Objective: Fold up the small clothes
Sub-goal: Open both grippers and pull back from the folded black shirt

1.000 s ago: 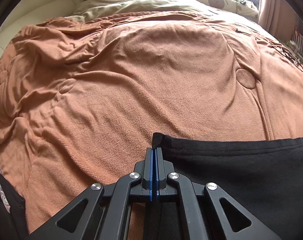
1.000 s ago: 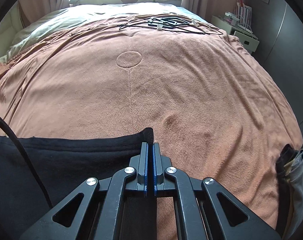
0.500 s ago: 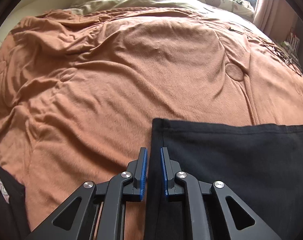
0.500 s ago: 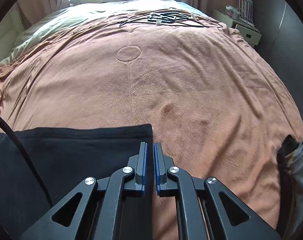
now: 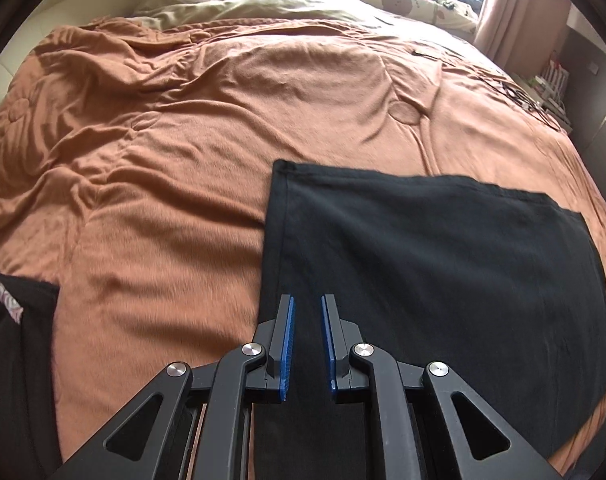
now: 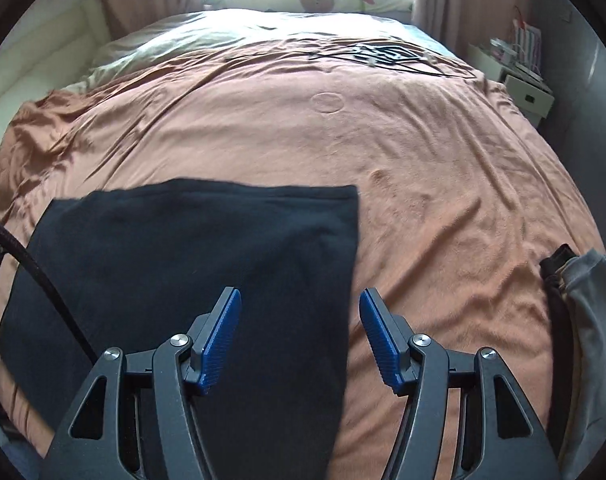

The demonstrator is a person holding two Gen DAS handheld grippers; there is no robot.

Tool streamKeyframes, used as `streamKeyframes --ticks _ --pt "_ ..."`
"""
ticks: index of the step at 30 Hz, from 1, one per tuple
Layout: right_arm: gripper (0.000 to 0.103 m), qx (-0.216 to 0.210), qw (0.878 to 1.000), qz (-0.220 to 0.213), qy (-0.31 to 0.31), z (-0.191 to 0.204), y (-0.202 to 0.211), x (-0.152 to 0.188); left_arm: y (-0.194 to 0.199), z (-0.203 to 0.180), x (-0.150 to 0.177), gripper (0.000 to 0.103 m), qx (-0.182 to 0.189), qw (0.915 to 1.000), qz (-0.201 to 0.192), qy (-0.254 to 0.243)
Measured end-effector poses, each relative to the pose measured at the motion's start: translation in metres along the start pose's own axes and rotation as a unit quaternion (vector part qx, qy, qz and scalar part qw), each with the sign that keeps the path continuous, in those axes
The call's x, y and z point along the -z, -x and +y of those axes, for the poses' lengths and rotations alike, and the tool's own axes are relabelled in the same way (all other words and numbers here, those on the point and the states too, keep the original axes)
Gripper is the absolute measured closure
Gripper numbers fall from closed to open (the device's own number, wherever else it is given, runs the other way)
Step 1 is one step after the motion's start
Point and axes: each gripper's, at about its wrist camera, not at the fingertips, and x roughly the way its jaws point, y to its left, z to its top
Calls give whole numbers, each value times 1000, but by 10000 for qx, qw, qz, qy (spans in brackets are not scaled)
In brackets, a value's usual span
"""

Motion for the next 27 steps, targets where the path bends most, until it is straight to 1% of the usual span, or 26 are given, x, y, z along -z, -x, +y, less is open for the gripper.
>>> streamKeyframes --ticks 2,6,10,16,19,22,25,27 --pt "43 -181 9998 58 92 6 8 13 6 -4 12 88 17 10000 1 -68" --pt "43 -243 9992 138 301 17 21 40 18 -11 39 88 100 9999 4 -125" --pt "43 -349 9987 254 260 19 32 62 28 -17 68 88 98 9997 10 -229" --pt "43 -308 9985 390 227 23 39 98 36 -10 106 88 119 9998 87 -151" --pt "44 -159 9983 541 144 20 37 114 34 -4 125 88 25 9998 203 -61" --pt "50 -39 9974 722 -22 12 37 132 35 4 145 89 27 9997 256 49" --pt "51 -92 9976 650 -207 7 43 144 38 11 160 89 83 9996 243 120" --pt "55 -69 9976 628 -293 4 48 150 40 14 168 89 53 9996 245 149"
